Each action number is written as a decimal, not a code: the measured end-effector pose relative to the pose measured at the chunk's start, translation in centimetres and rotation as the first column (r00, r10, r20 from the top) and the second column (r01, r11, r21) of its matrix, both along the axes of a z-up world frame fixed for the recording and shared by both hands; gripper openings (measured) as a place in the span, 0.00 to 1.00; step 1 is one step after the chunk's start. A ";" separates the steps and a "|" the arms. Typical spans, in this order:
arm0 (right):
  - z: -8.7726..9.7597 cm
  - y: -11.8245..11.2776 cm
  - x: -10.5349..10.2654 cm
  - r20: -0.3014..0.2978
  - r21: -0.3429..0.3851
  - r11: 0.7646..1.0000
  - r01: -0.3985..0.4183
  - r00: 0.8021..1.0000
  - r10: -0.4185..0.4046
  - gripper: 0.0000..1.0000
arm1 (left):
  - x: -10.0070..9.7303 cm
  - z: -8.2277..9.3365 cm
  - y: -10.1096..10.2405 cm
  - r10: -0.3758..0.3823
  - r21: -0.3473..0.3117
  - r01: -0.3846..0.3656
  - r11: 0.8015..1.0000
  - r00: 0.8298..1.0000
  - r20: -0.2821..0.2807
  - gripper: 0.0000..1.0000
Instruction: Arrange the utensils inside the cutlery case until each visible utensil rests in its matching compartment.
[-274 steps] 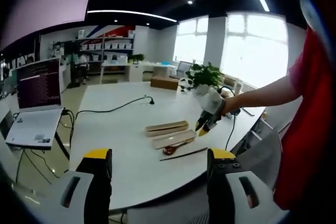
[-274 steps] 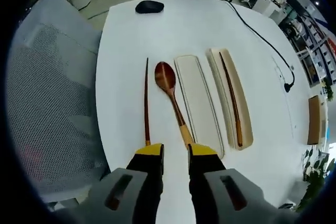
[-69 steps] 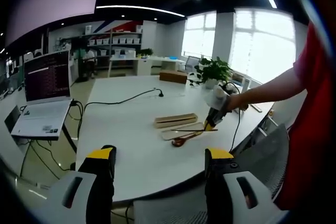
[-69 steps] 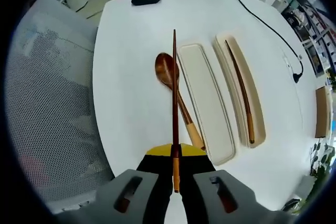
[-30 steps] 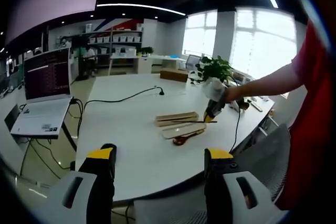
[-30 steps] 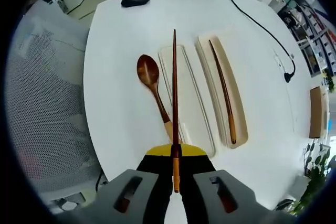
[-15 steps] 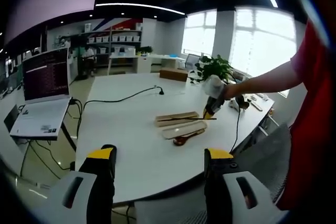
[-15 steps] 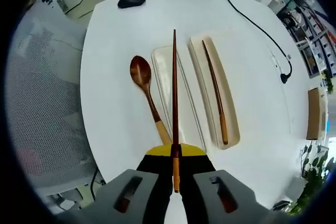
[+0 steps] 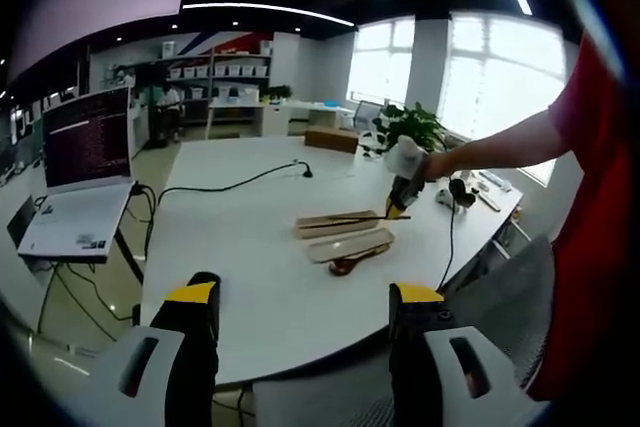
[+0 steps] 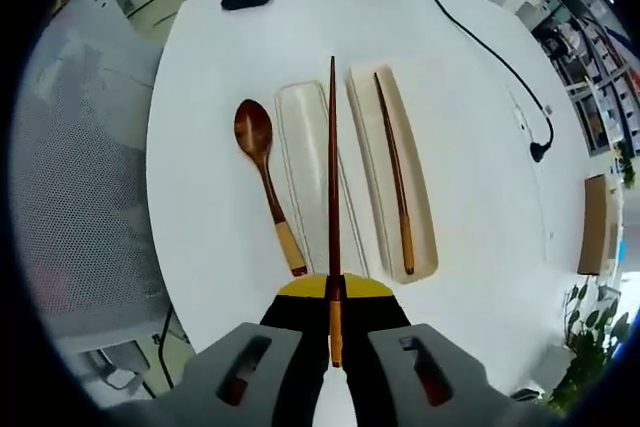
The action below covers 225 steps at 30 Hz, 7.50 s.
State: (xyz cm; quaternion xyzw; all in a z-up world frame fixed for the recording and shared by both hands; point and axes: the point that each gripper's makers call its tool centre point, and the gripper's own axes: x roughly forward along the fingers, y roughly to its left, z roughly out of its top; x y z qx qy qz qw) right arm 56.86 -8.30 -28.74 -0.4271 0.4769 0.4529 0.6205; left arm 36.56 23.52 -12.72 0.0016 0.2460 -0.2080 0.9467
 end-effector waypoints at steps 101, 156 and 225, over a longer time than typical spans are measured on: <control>-5.9 3.2 7.8 -0.068 -0.030 0.998 -0.062 0.996 0.060 0.00 | 2.2 -1.9 0.2 0.029 0.033 -0.027 0.999 0.996 -0.090 0.72; -1.7 0.2 6.1 0.051 -0.017 0.999 0.036 0.998 -0.035 0.04 | 1.5 0.5 -1.0 -0.054 0.029 0.055 0.998 0.998 -0.010 0.71; -2.3 4.7 -3.5 0.020 0.115 0.987 -0.114 0.993 0.113 0.09 | -0.3 0.4 -0.4 -0.048 0.043 0.047 0.998 0.999 0.009 0.70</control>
